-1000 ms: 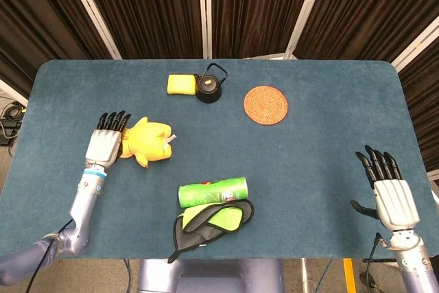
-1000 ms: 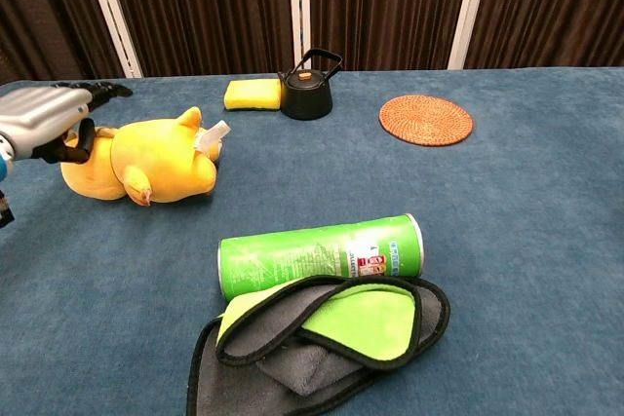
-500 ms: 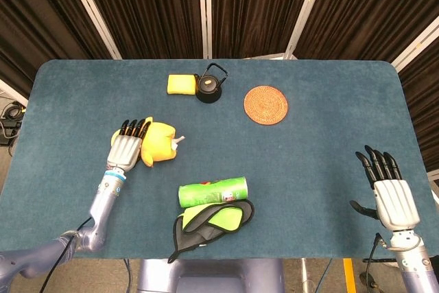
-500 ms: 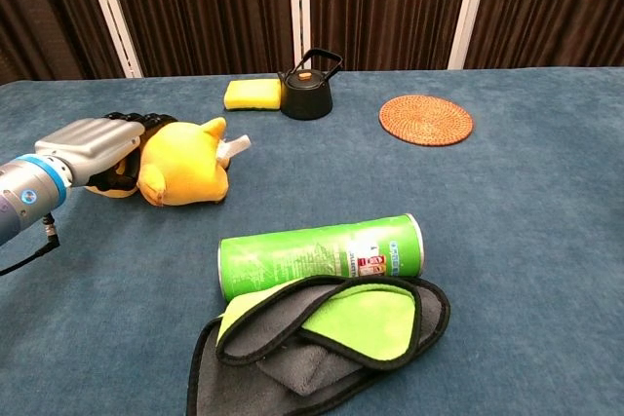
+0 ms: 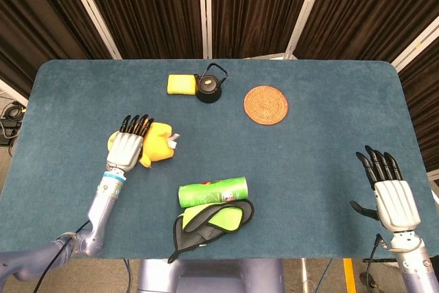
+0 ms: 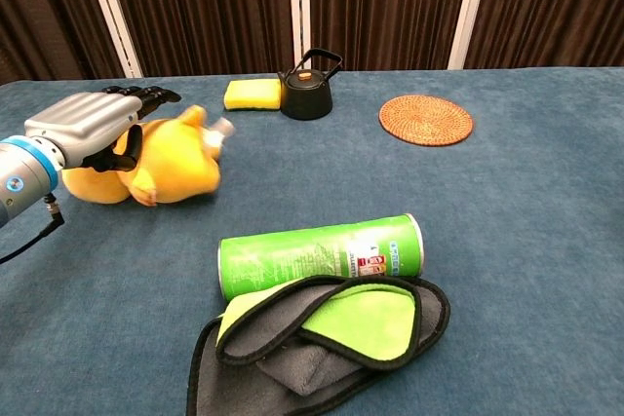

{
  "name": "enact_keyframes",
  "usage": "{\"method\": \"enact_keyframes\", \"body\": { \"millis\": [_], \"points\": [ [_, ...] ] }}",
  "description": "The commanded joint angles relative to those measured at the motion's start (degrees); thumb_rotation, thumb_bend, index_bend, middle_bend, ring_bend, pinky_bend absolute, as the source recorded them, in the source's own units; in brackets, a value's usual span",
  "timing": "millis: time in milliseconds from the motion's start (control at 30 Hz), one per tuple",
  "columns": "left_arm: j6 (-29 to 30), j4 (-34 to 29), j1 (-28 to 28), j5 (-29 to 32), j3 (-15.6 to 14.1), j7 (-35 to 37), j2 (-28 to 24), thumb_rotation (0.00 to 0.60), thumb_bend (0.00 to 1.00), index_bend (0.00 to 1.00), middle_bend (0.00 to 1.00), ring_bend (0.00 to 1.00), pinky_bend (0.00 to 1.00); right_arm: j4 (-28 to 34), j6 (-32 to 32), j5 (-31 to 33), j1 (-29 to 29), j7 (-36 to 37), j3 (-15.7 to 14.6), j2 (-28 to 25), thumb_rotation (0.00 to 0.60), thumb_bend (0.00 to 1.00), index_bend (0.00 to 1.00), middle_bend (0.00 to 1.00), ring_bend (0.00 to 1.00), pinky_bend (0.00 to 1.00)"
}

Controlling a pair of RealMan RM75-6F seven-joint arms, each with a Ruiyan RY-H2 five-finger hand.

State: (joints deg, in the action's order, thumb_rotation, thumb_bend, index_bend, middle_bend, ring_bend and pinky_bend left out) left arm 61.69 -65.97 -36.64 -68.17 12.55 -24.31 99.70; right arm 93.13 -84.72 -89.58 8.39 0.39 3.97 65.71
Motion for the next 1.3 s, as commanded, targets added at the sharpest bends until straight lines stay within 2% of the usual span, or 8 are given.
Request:
{"method": "enact_keyframes", "body": {
  "millis": [33, 400, 633, 1067, 1300],
  "points": [
    [-0.33, 0.07, 0.12, 0.64, 0.17, 0.25, -0.22, 0.600, 1.00, 0.00, 0.00, 0.00, 0.00, -0.01, 0.05, 0.03, 0.01, -0.06, 0.00, 0.03, 0.600, 0.15, 0.00, 0.00, 0.00, 0.00],
    [-4.07, 3.71, -1.21, 3.88, -0.05, -0.61, 2.30, 0.600, 1.00, 0.00, 0.00, 0.00, 0.00, -0.15, 0.48, 0.26, 0.17, -0.38, -0.02, 0.23, 0.600, 0.15, 0.00, 0.00, 0.00, 0.00],
    [-3.76, 5.64, -0.19, 4.25, -0.94, 0.00, 2.14, 0.600, 1.00, 0.00, 0.00, 0.00, 0.00, -0.18, 0.50, 0.22, 0.16, -0.51, -0.08, 0.25, 0.600, 0.15, 0.00, 0.00, 0.00, 0.00],
    [-1.25, 7.61, 4.32, 1.89, -2.63, 9.18, -1.16, 0.600, 1.00, 0.00, 0.00, 0.00, 0.00, -0.07, 0.67, 0.05, 0.24, -2.00, -0.27, 0.72, 0.600, 0.15, 0.00, 0.00, 0.00, 0.00],
    [4.69, 6.23, 7.35, -2.62, -3.66, 15.17, -3.60, 0.600, 1.00, 0.00, 0.00, 0.00, 0.00, 0.02, 0.62, -0.11, 0.23, -2.48, -0.36, 0.85, 0.600, 0.15, 0.00, 0.00, 0.00, 0.00]
  ]
}}
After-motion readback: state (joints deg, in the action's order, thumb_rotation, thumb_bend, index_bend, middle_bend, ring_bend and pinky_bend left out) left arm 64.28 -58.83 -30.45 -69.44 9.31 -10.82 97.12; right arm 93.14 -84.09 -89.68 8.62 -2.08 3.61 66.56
